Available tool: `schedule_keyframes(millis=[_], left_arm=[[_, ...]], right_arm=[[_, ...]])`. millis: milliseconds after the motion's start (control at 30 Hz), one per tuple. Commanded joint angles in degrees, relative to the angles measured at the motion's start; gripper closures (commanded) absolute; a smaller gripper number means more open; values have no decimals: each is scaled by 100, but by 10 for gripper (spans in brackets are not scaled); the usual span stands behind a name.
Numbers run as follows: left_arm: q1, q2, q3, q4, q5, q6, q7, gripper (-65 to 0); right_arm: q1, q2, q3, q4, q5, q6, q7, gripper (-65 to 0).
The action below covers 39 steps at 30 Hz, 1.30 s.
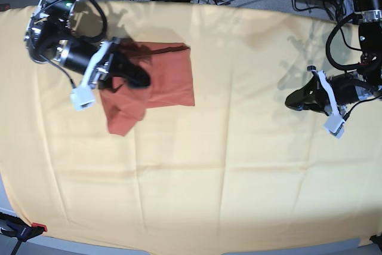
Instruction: Fold the T-shirt properly
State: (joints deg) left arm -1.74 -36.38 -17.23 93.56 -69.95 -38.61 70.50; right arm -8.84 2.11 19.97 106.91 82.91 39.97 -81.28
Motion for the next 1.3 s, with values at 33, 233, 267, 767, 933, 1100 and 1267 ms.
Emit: schedule_keyframes(millis=[33, 233, 267, 767, 933, 1100, 1267], left_arm=[[-94, -127, -57, 83, -153, -33, -105, 0], [-94, -127, -57, 83, -197, -35, -105, 0], [-94, -127, -57, 83, -219, -35, -105, 0], [-92, -127, -57, 83, -273, -35, -101, 0], [-94, -125, -57, 83, -278, -35, -103, 0], [-94, -133, -57, 83, -61, -37, -59, 0], [-79, -186, -57, 83, -66, -37, -59, 0]], right_arm=[[107, -105, -317, 114, 209, 3, 128, 0], [138, -214, -1097, 101, -988, 3, 128, 0], [138, -214, -1222, 101, -1268, 3, 128, 0], [468, -210, -2146, 116, -2570, 3, 372, -453], [557, -192, -2138, 671, -1495, 3, 128, -450], [551, 136, -2138, 1259, -2052, 3, 128, -450], [540, 577, -2138, 1257, -2122, 3, 251, -450]])
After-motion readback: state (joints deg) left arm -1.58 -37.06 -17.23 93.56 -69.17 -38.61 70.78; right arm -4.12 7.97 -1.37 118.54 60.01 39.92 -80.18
